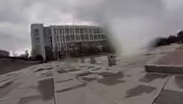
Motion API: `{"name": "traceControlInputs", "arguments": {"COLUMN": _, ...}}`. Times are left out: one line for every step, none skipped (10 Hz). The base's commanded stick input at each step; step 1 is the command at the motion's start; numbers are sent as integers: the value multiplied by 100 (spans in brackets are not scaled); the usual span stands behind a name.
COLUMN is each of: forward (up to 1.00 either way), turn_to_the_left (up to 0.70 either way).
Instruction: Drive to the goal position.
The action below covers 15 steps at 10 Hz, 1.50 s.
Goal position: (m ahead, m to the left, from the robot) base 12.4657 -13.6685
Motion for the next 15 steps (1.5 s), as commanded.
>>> {"name": "traceControlInputs", "arguments": {"forward": 70, "turn_to_the_left": 0}}
{"name": "traceControlInputs", "arguments": {"forward": 70, "turn_to_the_left": 0}}
{"name": "traceControlInputs", "arguments": {"forward": 70, "turn_to_the_left": 0}}
{"name": "traceControlInputs", "arguments": {"forward": 70, "turn_to_the_left": 0}}
{"name": "traceControlInputs", "arguments": {"forward": 70, "turn_to_the_left": 0}}
{"name": "traceControlInputs", "arguments": {"forward": 70, "turn_to_the_left": 0}}
{"name": "traceControlInputs", "arguments": {"forward": 70, "turn_to_the_left": -7}}
{"name": "traceControlInputs", "arguments": {"forward": 70, "turn_to_the_left": -27}}
{"name": "traceControlInputs", "arguments": {"forward": 70, "turn_to_the_left": -33}}
{"name": "traceControlInputs", "arguments": {"forward": 70, "turn_to_the_left": -35}}
{"name": "traceControlInputs", "arguments": {"forward": 70, "turn_to_the_left": -35}}
{"name": "traceControlInputs", "arguments": {"forward": 70, "turn_to_the_left": -35}}
{"name": "traceControlInputs", "arguments": {"forward": 70, "turn_to_the_left": -35}}
{"name": "traceControlInputs", "arguments": {"forward": 70, "turn_to_the_left": -35}}
{"name": "traceControlInputs", "arguments": {"forward": 70, "turn_to_the_left": -5}}
